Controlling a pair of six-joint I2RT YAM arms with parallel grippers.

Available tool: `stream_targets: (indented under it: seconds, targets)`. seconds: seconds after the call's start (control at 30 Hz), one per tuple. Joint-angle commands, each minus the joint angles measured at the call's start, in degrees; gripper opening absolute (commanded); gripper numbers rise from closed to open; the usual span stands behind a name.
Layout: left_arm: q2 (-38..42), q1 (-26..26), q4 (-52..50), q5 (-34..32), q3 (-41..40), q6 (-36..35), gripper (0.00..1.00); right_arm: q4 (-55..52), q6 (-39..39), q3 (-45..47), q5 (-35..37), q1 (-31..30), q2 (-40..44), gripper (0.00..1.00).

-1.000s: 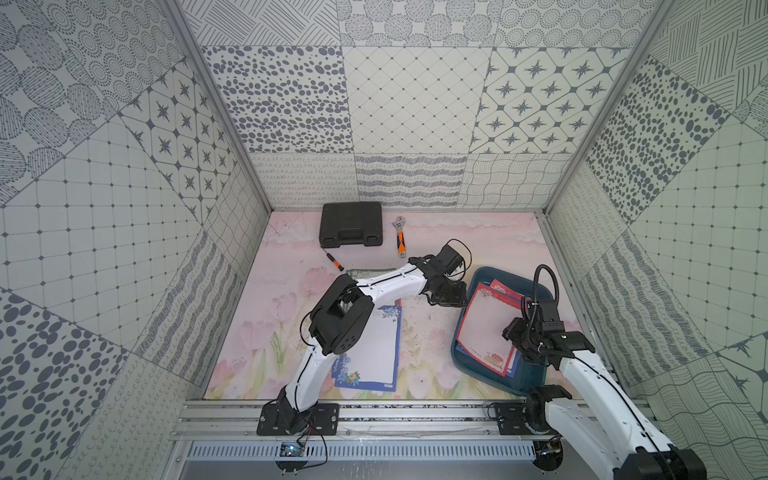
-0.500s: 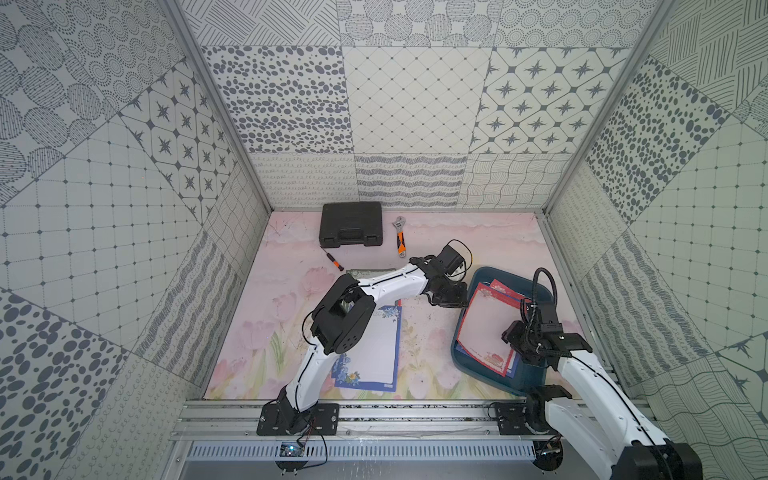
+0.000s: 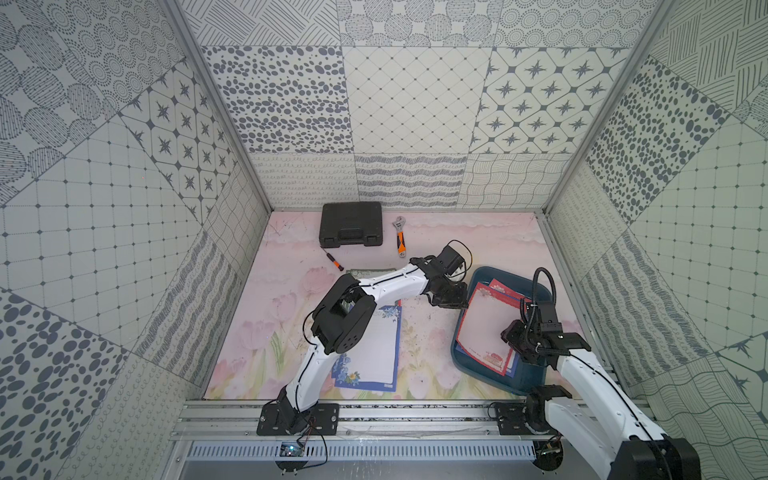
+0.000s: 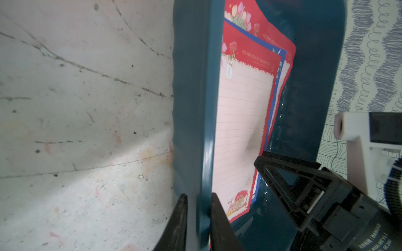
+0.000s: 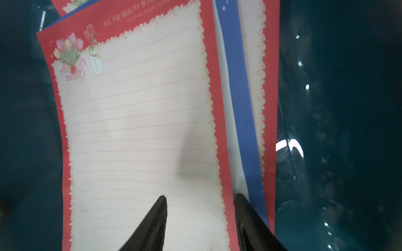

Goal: Take out the stationery paper from the storage box
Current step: Pick up the stationery paper from the storage box.

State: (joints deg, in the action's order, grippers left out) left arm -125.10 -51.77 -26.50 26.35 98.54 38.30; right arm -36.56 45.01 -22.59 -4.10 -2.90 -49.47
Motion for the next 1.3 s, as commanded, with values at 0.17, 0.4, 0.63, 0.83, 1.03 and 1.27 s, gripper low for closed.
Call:
stream_targets:
  seconds: [0.17, 0.4, 0.63, 0.83, 1.03, 1.27]
  targets:
    - [0.03, -0.50, -3.48, -1.21, 0.11, 0.28, 0.19, 2.62, 0.08, 0.76, -1.78, 0.42, -0.62, 0.49]
    - [-0.23, -0.51, -3.55, -0.96, 0.24, 0.38, 0.19, 4.08, 0.07, 1.14, -3.34, 0.50, -0.40, 0.47]
    - [-0.48, -0.52, -3.69, -0.93, 0.33, 0.28, 0.18, 5.64, 0.19, 1.73, -4.80, 0.70, -0.10, 0.46]
    - [-0.76, -0.54, -3.78, -0.86, 0.16, 0.37, 0.16, 7.65, 0.85, 2.32, -6.81, 0.94, 1.16, 0.45]
    - [-1.00, -0.48, -3.45, -0.70, 0.28, 0.57, 0.15, 9.09, 2.09, 2.90, -9.02, 1.20, 2.77, 0.44]
    - [-1.11, -0.49, -3.40, -0.59, 0.49, 0.59, 0.14, 11.49, 5.39, 4.10, -11.69, 1.80, 6.83, 0.41]
